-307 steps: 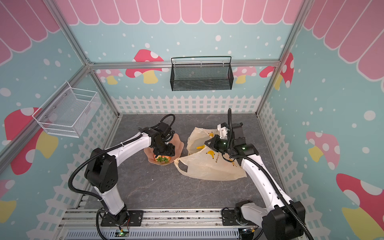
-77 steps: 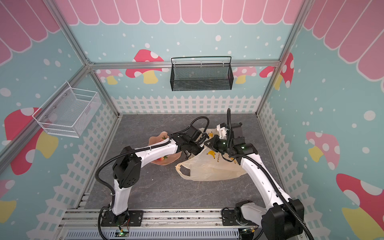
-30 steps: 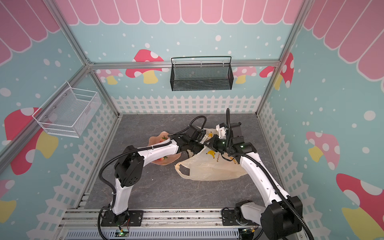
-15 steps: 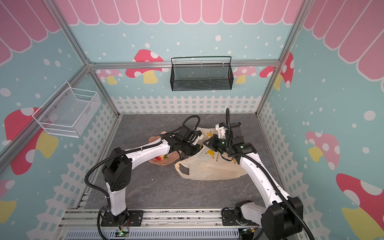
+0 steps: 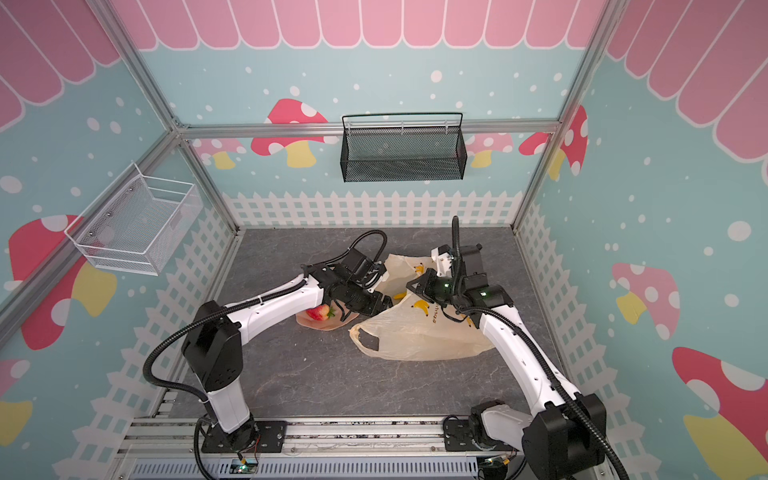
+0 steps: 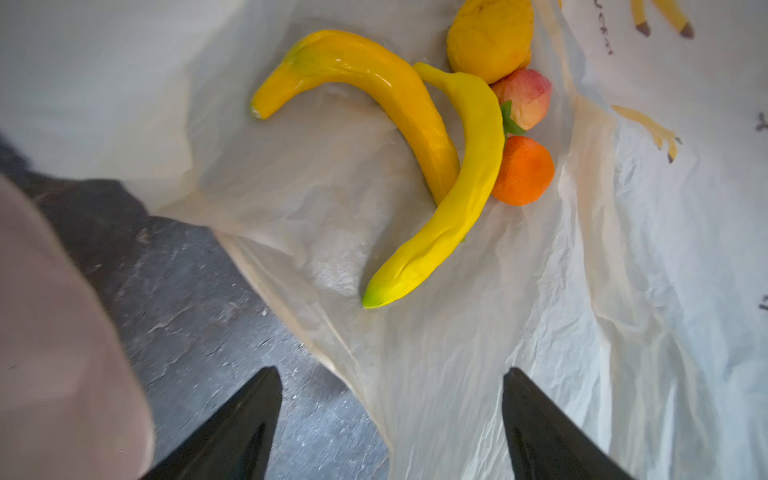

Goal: Place the fruits into the plastic bag
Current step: 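Lift the open left gripper out of the bag back over the bowl, then lower the open left gripper around the red strawberry in the pink bowl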

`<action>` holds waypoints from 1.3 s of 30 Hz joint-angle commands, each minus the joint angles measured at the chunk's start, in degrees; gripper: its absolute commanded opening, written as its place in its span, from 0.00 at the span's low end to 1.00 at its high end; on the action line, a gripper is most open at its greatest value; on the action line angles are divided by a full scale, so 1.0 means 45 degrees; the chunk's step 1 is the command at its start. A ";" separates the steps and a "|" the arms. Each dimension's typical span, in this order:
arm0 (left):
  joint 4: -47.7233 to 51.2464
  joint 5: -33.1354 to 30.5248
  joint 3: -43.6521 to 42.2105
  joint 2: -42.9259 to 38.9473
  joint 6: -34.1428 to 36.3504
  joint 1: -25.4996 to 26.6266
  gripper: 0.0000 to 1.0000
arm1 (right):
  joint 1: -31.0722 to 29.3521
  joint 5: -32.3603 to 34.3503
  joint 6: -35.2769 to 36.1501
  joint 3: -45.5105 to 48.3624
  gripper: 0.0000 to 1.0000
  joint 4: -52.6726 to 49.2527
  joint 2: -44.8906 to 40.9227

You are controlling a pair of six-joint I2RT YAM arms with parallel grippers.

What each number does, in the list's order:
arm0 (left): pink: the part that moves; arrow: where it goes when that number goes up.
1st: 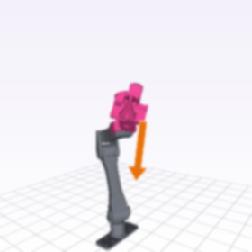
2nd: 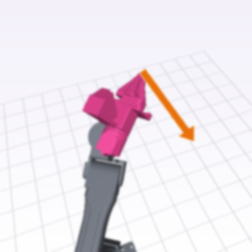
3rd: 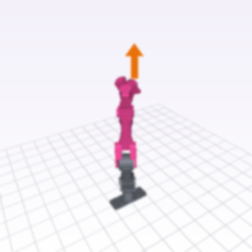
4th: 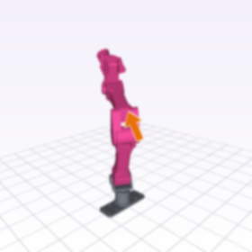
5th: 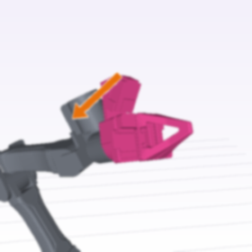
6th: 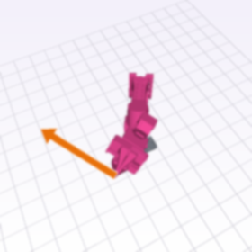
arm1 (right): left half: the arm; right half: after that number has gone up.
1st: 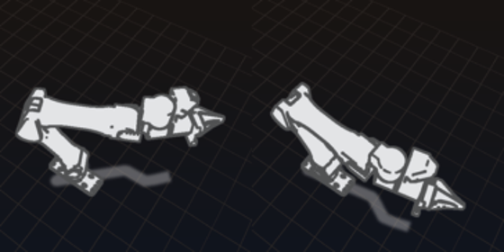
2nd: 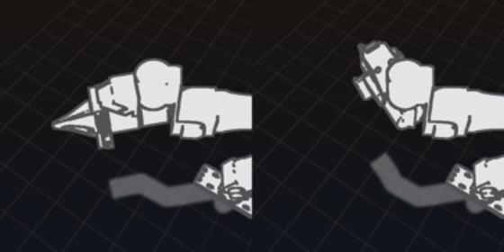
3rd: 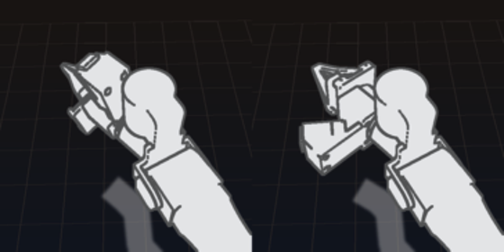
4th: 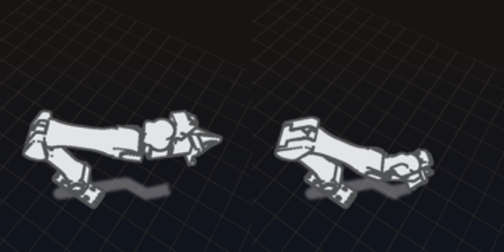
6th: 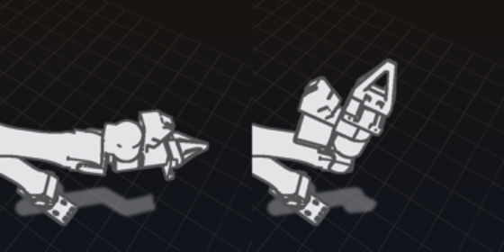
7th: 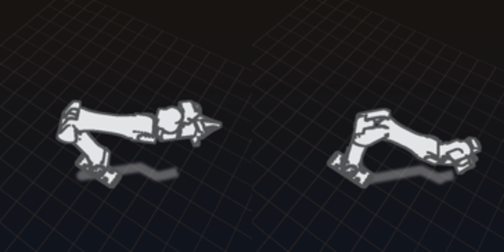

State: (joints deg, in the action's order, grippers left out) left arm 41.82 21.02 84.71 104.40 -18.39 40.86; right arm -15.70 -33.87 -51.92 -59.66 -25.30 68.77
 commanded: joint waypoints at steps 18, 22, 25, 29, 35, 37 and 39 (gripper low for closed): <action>0.3886 -0.3043 -0.0599 -0.1830 -0.1752 -0.2837 0.84 | -0.0006 0.0197 -0.0024 -0.0161 0.00 -0.0046 -0.0182; 0.4085 -0.3262 -0.0932 -0.2018 -0.2357 -0.3375 0.84 | -0.0006 0.0241 -0.0019 -0.0161 0.00 -0.0057 -0.0166; 0.4110 -0.3471 -0.1126 -0.1995 -0.2786 -0.3636 0.84 | 0.0005 0.0182 -0.0034 -0.0219 0.00 -0.0013 -0.0118; 0.4078 -0.3578 -0.1183 -0.1846 -0.3148 -0.3796 0.84 | 0.0008 0.0167 -0.0005 -0.0240 0.00 -0.0006 -0.0036; 0.4037 -0.3733 -0.1293 -0.1518 -0.3616 -0.3804 0.84 | 0.0012 0.0163 0.0017 -0.0239 0.00 0.0006 -0.0063; 0.3968 -0.3737 -0.1382 -0.1328 -0.3665 -0.4139 0.84 | 0.0013 0.0168 0.0022 -0.0220 0.00 -0.0008 -0.0097; 0.3905 -0.3686 -0.1425 -0.1076 -0.3739 -0.4179 0.84 | 0.0013 0.0154 0.0033 -0.0200 0.00 -0.0002 -0.0100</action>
State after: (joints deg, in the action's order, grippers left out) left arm 59.31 5.54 79.13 97.58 -33.17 22.87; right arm -15.70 -33.45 -51.90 -59.66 -25.30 68.79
